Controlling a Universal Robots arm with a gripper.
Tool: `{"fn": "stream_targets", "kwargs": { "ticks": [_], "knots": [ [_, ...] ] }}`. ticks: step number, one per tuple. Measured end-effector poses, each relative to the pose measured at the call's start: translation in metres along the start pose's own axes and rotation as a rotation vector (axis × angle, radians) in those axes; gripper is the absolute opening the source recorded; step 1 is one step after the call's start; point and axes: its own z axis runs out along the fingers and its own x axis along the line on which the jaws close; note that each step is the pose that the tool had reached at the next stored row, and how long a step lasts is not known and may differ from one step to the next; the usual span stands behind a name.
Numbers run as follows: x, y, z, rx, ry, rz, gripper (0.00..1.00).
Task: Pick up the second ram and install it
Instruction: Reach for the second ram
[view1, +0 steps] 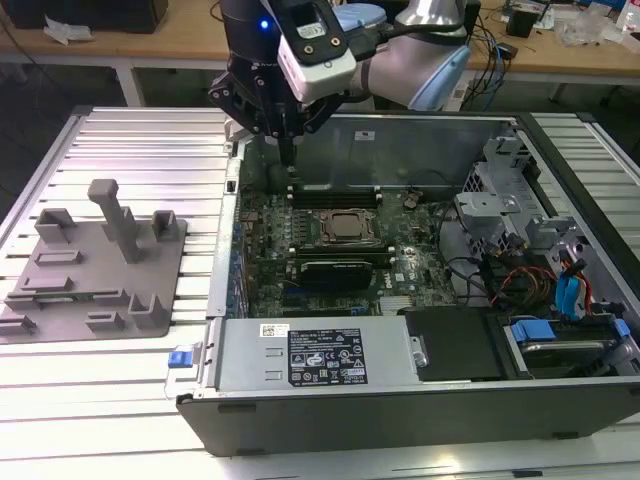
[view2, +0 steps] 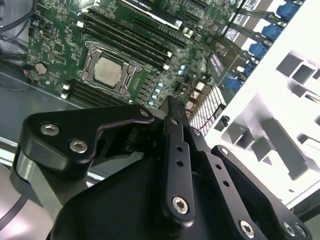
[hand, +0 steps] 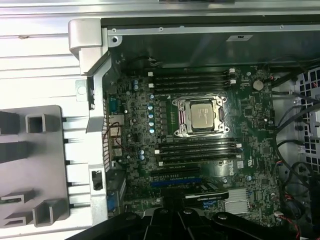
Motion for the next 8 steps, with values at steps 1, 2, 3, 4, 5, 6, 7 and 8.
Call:
{"fn": "stream_targets", "kwargs": {
  "ticks": [1,2,3,4,5,6,7,8],
  "knots": [
    [0.0017,-0.0001,-0.0002,0.0001,0.0,0.0,0.08],
    [0.0025,-0.0002,-0.0002,0.0,0.0,0.0,0.08],
    [0.0043,-0.0003,-0.0003,0.0,0.0,0.0,0.08],
    [0.0053,-0.0004,-0.0004,0.0,0.0,0.0,0.08],
    [0.0062,-0.0004,-0.0005,0.0001,0.0,0.0,0.08],
    [0.0085,-0.0006,-0.0007,0.0001,0.0,0.0,0.08],
    [0.01,-0.0007,-0.0008,0.0,0.0,0.0,0.08],
    [0.0111,-0.0008,-0.0009,0.0001,0.0,0.0,0.08]
  ]
}}
